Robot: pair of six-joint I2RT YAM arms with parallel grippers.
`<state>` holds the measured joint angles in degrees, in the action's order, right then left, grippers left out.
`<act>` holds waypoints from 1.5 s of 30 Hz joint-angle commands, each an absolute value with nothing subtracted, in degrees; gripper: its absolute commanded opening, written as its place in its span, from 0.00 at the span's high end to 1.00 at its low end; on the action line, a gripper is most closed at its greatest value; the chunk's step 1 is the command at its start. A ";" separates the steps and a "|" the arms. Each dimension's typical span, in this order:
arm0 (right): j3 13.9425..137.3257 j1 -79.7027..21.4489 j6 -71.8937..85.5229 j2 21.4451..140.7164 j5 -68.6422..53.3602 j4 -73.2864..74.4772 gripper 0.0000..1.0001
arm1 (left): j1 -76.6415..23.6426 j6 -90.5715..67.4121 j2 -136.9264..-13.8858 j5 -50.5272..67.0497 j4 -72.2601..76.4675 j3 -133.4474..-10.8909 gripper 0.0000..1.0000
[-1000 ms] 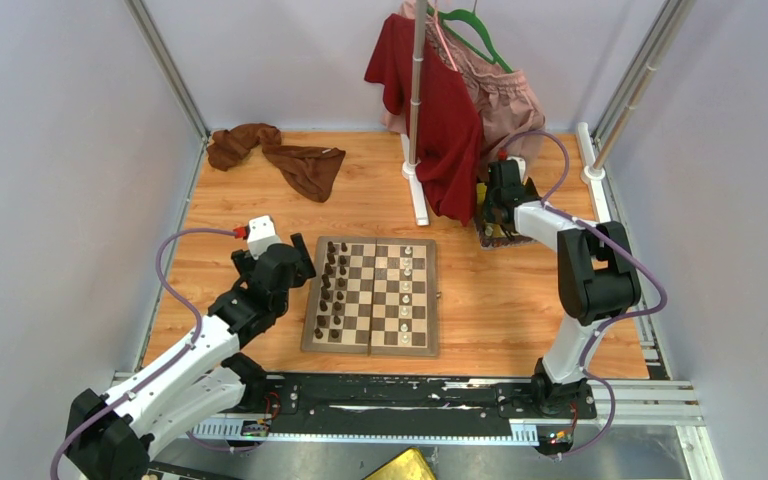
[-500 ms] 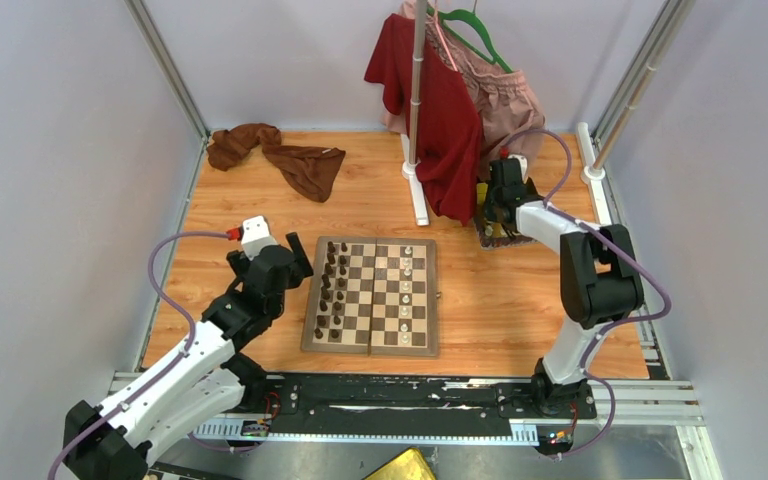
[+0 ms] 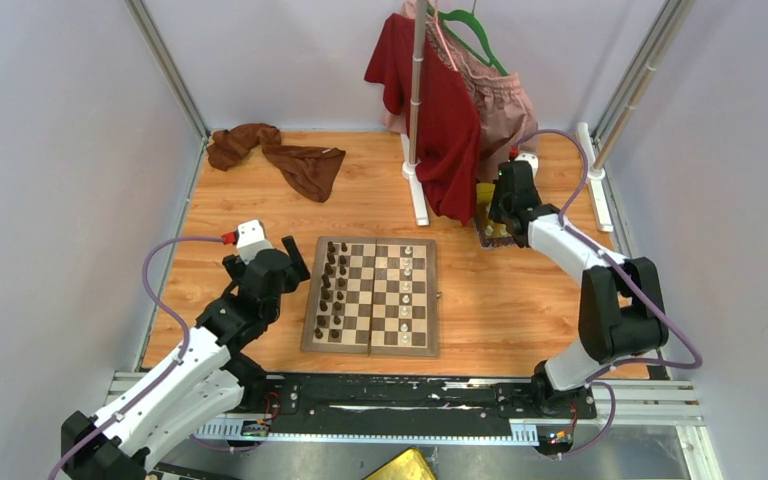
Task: Set up the chess pieces on the board
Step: Pick up the chess piece from the storage box, then place the chess piece on the chessboard.
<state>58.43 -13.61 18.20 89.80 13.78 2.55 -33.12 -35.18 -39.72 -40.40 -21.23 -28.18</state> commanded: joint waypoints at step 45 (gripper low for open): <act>49.40 -49.26 16.44 77.94 9.16 13.37 1.00 | -32.73 -40.32 -32.81 -37.66 -23.02 -23.12 0.00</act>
<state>48.56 -47.05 16.82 76.49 10.66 11.64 -33.10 -39.46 -32.88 -37.21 -24.12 -23.55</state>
